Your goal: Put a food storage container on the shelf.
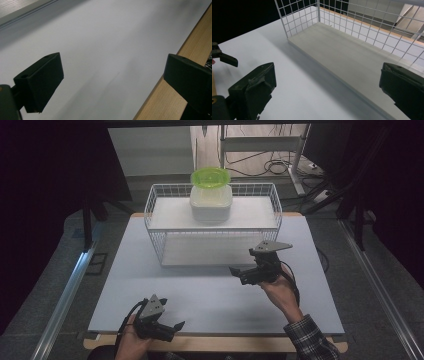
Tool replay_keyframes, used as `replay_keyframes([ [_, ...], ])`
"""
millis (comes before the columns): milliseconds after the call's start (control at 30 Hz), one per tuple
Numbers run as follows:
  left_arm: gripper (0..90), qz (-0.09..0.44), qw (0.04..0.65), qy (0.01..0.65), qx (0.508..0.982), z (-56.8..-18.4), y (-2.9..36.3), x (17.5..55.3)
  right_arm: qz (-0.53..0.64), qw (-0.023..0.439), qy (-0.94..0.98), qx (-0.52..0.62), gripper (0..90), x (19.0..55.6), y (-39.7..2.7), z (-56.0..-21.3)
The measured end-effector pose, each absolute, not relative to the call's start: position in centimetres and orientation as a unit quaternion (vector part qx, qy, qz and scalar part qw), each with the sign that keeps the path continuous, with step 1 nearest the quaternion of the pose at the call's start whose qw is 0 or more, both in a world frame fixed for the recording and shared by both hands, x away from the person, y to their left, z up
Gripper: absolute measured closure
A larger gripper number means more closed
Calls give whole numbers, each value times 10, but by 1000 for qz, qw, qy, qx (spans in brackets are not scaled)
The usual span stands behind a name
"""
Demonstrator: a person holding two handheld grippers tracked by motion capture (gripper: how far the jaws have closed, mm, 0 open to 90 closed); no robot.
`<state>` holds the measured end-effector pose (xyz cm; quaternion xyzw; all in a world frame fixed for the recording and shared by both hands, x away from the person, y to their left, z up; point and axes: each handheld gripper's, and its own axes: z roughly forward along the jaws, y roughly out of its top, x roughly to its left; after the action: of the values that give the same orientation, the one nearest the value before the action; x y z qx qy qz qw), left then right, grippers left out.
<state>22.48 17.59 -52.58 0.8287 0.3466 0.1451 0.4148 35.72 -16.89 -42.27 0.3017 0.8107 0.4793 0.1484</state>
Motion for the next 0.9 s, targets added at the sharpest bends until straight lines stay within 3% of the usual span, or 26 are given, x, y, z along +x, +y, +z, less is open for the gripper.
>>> replay_keyframes([
  [900,24,142,405,342,836,-528,173,225,447,158,818,327,1,312,-208,-467],
])
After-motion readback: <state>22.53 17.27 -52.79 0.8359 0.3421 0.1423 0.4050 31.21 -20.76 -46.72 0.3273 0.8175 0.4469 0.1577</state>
